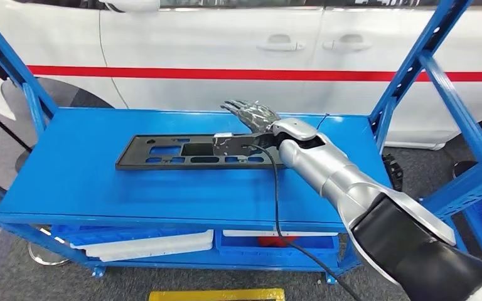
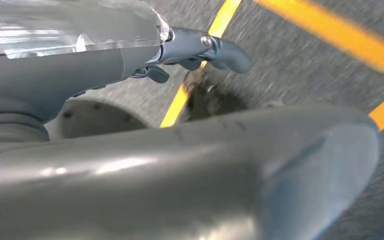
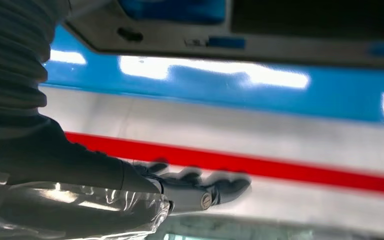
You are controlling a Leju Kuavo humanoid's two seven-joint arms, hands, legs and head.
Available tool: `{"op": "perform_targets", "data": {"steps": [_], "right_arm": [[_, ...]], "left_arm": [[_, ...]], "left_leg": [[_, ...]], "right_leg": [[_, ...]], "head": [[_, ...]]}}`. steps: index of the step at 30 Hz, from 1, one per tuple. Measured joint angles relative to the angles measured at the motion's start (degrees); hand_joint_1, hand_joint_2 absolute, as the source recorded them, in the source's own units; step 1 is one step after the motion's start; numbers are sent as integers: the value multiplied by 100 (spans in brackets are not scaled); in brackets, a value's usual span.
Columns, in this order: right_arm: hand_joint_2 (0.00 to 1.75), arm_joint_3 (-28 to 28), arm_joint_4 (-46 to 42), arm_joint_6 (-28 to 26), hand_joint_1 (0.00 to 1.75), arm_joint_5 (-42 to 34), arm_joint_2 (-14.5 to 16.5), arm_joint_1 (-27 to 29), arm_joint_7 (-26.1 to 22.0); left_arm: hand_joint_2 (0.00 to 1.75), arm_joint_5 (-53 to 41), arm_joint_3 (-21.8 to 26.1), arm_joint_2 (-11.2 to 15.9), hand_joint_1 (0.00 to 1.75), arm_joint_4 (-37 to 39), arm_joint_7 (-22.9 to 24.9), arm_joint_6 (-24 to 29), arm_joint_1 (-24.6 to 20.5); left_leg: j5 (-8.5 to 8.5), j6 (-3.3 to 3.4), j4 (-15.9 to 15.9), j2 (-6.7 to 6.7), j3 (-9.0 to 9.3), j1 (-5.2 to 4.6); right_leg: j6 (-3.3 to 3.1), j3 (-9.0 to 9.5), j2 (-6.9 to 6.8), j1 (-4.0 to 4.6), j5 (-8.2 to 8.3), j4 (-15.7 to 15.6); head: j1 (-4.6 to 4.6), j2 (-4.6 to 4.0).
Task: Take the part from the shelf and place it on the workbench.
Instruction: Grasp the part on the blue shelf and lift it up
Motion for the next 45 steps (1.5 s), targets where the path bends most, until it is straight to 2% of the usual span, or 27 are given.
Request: {"op": "perform_targets", "data": {"steps": [2,4,5,7,8,9,10,11,12,13,14,15,16,17,19,21,23,24,27,28,29,32,34,45], "right_arm": [[175,26,68,-28,0,-5,324,-4,15],[175,71,131,-60,0,-6,665,-15,22],[175,103,175,-66,0,-4,791,2,27],[175,159,272,-67,0,-6,988,54,44],[175,176,320,-71,0,-14,1054,75,52],[175,188,357,-75,0,-33,1113,89,59],[175,196,388,-84,0,-67,1152,96,60],[175,201,416,-93,0,-113,1189,101,55],[175,201,439,-102,0,-163,1215,104,44],[175,201,460,-110,0,-206,1239,108,31],[175,201,478,-115,0,-235,1258,111,21],[175,201,495,-119,0,-253,1272,115,15],[131,201,507,-122,0,-263,1285,117,13],[87,201,516,-123,0,-282,1294,115,12],[0,195,527,-81,0,-381,1310,108,5],[0,160,542,54,0,-572,1315,107,-1],[0,90,566,212,0,-790,1315,116,-27],[44,49,578,267,0,-892,1313,125,-57],[44,-102,600,298,0,-1155,1298,214,-192],[0,-161,601,266,0,-1214,1285,264,-233],[0,-214,601,232,0,-1253,1268,313,-263],[0,-321,584,185,0,-1331,1203,438,-328],[0,-381,566,182,0,-1393,1154,504,-375],[0,-626,430,17,0,-1571,752,777,-540]], "left_arm": [[0,-5,-4,-4,0,-2,49,38,-49],[0,-9,-6,-3,0,-3,62,56,-117],[0,-12,-7,-1,0,-3,61,57,-151],[0,-17,-7,0,0,-3,63,69,-188],[0,-19,-7,2,0,-3,69,78,-193],[0,-19,-7,6,0,-3,81,89,-184],[0,-17,-7,10,0,-3,99,102,-173],[0,-15,-7,16,0,-3,121,120,-160],[0,-14,-8,20,0,-3,144,135,-143],[0,-13,-8,22,0,-2,163,149,-134],[0,-13,-9,24,0,-2,175,157,-133],[0,-13,-9,24,0,-1,183,159,-137],[0,-13,-9,25,0,-1,185,159,-146],[0,-14,-10,25,0,-1,186,161,-151],[0,-26,-13,25,0,-1,193,169,-150],[0,-45,-26,26,0,-1,212,178,-150],[0,-65,-53,27,0,-1,241,182,-150],[0,-80,-72,28,0,-1,256,187,-149],[0,-141,-137,32,0,-1,281,229,-151],[0,-161,-158,33,0,-1,286,252,-152],[0,-183,-178,34,0,-1,293,275,-152],[0,-233,-251,36,0,-1,336,358,-151],[0,-266,-287,37,0,-1,365,394,-151],[0,-662,-645,67,0,-1,154,444,-219]], "left_leg": [[21,-65,147,19,11,0],[138,-146,682,48,-262,5],[86,-184,1013,55,-475,22],[-275,-259,1523,69,-915,66],[-448,-292,1602,79,-1078,91],[-505,-318,1546,89,-1177,110],[-384,-337,1337,95,-1205,124],[-104,-351,1001,99,-1182,135],[282,-356,612,100,-1142,143],[573,-339,288,101,-1104,141],[783,-306,79,101,-1071,135],[879,-263,-8,99,-1060,126],[861,-223,-1,95,-1049,115],[891,-208,3,91,-1039,118],[905,-210,-7,80,-1032,122],[897,-196,-11,63,-1025,113],[883,-174,-11,51,-1022,105],[879,-162,-11,48,-1022,103],[872,-135,-9,47,-1021,96],[871,-126,-8,47,-1021,91],[871,-118,-8,47,-1021,86],[873,-101,-3,47,-1022,69],[876,-96,0,48,-1022,65],[886,-92,1,48,-1019,74]], "right_leg": [[-59,104,48,-4,-48,-21],[-114,250,76,-46,-158,-86],[-122,332,76,-69,-221,-113],[-125,492,61,-93,-367,-129],[-117,578,58,-103,-443,-129],[-107,663,60,-114,-514,-128],[-92,746,66,-128,-581,-125],[-72,830,72,-142,-649,-121],[-47,898,78,-152,-708,-112],[-16,949,85,-155,-761,-99],[19,975,90,-150,-808,-87],[52,987,95,-144,-843,-78],[78,991,99,-139,-868,-75],[73,993,94,-133,-890,-70],[12,1007,85,-128,-911,-70],[-36,1023,76,-128,-917,-82],[-36,1041,69,-130,-919,-110],[-36,1047,66,-131,-919,-122],[-29,1057,64,-136,-916,-145],[-20,1059,63,-140,-913,-148],[-2,1059,62,-145,-912,-150],[112,1058,60,-166,-907,-153],[156,1057,59,-174,-903,-154],[177,1045,54,-174,-900,-132]], "head": [[7,0],[4,0],[3,0],[3,0],[3,0],[2,0],[2,0],[2,0],[2,0],[2,0],[3,0],[3,0],[3,0],[4,0],[3,0],[3,0],[3,0],[3,0],[4,0],[4,0],[4,0],[4,0],[4,0],[4,0]]}}
